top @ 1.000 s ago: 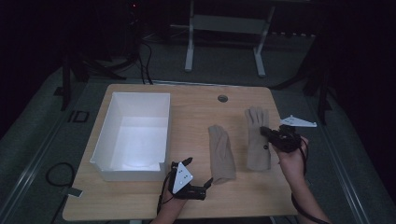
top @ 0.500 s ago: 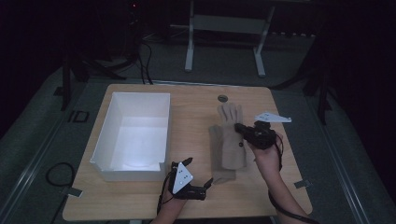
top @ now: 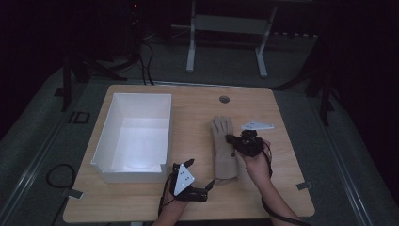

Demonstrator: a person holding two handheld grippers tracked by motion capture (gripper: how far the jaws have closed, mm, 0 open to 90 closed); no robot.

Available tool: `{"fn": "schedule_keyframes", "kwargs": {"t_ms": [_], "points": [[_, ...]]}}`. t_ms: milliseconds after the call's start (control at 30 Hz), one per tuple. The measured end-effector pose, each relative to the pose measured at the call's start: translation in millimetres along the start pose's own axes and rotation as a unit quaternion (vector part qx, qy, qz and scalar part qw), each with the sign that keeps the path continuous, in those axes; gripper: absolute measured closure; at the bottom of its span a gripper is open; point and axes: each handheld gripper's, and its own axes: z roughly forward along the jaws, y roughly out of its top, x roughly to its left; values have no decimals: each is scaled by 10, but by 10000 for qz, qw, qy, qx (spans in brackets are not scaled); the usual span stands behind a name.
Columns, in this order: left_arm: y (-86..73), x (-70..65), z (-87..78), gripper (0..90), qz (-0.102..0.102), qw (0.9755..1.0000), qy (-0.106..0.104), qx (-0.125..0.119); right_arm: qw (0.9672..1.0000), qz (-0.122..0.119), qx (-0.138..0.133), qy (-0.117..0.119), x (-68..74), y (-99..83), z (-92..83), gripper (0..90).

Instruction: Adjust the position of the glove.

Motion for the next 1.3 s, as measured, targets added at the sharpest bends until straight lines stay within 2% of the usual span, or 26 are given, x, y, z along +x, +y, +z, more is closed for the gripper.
{"fn": "schedule_keyframes", "kwargs": {"t_ms": [233,500,600,767,933,1033,1133,1300], "points": [[0,0,-1,5,19,10000,-2,9,9995,40,321,-70,-63,-165,213,882],[1,0,-1,5,21,10000,-1,12,9989,107,377,-257,-87,-250,291,878],[0,1,-1,5,17,10000,-2,10,9986,150,440,-237,-108,-284,333,868],[1,1,0,5,21,10000,-6,10,9983,191,522,-186,-114,-336,406,773],[1,0,0,5,24,10000,1,21,9978,185,607,-199,-140,-382,459,755],[3,-1,3,5,33,10000,-11,38,9983,130,548,-154,-142,-355,414,687],[8,-21,12,5,152,9998,-8,96,9988,48,473,-78,-150,-313,351,600],[25,-62,56,5,325,9990,42,306,9996,-91,254,-76,-220,-217,196,407]]}}
